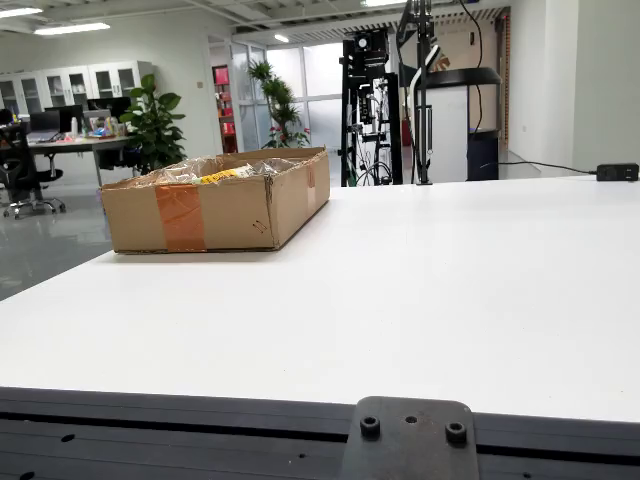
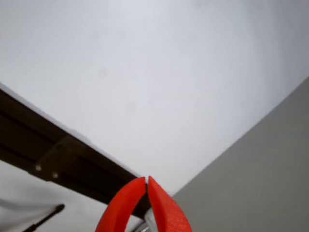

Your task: Grasp a snack and put it in the bin.

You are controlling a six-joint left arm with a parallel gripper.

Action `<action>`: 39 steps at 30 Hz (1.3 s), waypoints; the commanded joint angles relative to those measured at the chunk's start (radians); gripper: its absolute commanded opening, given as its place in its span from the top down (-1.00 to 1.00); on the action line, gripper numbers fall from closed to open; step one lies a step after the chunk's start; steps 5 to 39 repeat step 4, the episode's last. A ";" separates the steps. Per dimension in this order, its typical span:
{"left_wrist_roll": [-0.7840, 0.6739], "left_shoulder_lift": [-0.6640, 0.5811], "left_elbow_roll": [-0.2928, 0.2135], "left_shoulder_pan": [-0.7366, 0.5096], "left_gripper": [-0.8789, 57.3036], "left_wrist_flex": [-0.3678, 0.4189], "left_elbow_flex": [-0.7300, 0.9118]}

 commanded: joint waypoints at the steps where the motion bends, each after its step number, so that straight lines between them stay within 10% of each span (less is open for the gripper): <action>1: 0.000 0.000 0.001 0.021 0.96 0.000 0.000; 39: 0.001 0.000 0.001 0.031 0.96 0.000 0.000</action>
